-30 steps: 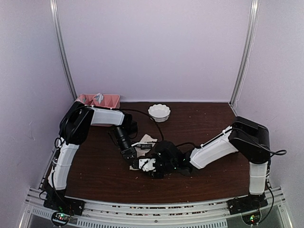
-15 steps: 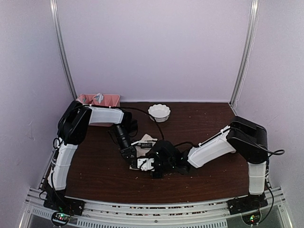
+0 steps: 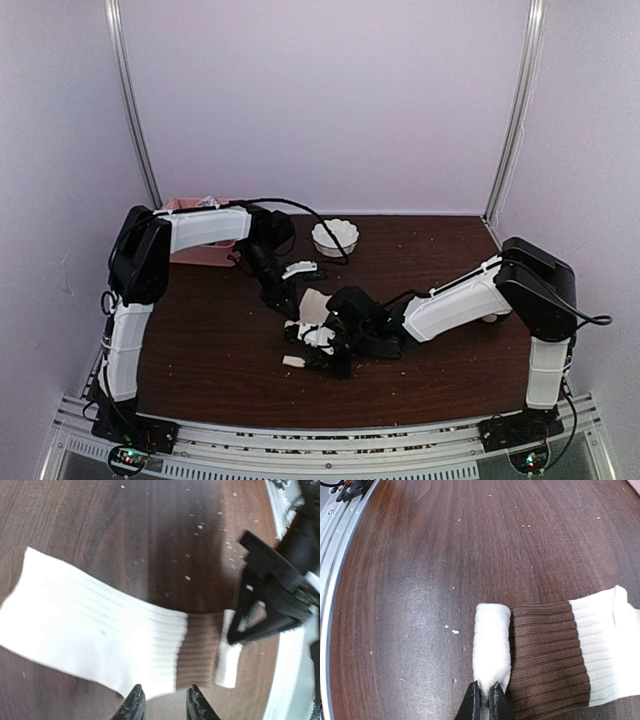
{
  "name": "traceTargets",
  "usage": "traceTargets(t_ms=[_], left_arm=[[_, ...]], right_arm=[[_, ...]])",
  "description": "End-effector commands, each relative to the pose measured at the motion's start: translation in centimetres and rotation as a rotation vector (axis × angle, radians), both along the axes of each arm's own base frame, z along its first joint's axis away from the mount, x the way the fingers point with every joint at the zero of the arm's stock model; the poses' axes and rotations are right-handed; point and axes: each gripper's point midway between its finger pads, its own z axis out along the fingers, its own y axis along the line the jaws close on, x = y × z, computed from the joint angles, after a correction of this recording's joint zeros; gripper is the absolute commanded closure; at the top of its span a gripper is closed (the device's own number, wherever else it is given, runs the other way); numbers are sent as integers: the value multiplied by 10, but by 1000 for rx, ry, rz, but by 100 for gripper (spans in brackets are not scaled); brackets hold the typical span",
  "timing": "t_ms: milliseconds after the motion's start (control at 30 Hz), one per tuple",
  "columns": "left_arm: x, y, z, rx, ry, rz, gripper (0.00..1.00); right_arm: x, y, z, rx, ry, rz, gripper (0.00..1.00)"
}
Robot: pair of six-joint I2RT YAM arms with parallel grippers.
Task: Roll the socks
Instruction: Roll the sock at the center of the board.
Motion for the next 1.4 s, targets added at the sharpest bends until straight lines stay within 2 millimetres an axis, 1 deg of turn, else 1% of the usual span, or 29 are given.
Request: traceTargets(t_ms=[0, 67, 133, 200, 267, 333, 400, 467, 533, 600, 700, 800, 900, 1000, 1167, 1233, 1367], left_arm=[[1, -17, -23, 33, -26, -29, 72], [3, -18, -27, 42, -29, -19, 74], [10, -18, -19, 24, -52, -1, 74], [21, -17, 1, -33, -94, 37, 74], [36, -11, 29, -114, -185, 92, 74], [49, -1, 56, -190, -287, 147, 71], [57, 11, 79, -234, -364, 193, 69], [57, 23, 93, -252, -396, 208, 69], [46, 28, 98, -263, -400, 181, 68], [29, 33, 94, -273, -377, 131, 68], [2, 40, 77, -278, -292, 91, 67], [-27, 42, 68, -300, -250, 37, 66], [-55, 37, 59, -275, -302, -70, 66], [-76, 29, 44, -214, -373, -180, 69], [-100, 15, 12, -134, -476, -339, 70], [-102, 10, 1, -105, -492, -372, 71], [-99, 6, -22, -28, -504, -397, 73]], right_arm=[[-42, -50, -51, -252, 278, -81, 100], [-49, -53, -51, -260, 330, -84, 100], [-54, -54, -52, -266, 394, -94, 100], [-56, -54, -55, -282, 462, -117, 100], [-57, -55, -58, -294, 514, -137, 100], [-54, -56, -62, -307, 552, -166, 100], [-49, -57, -67, -326, 603, -209, 100], [-42, -58, -71, -345, 661, -262, 100], [-38, -58, -71, -338, 739, -299, 100], [-34, -59, -72, -334, 781, -336, 100], [-31, -63, -78, -343, 838, -385, 100], [-31, -70, -85, -368, 863, -424, 100], [-30, -74, -90, -376, 894, -449, 100], [-27, -76, -92, -377, 919, -466, 100], [-22, -77, -96, -372, 950, -484, 100], [-21, -77, -98, -373, 959, -487, 100], [-18, -75, -97, -367, 949, -493, 100]])
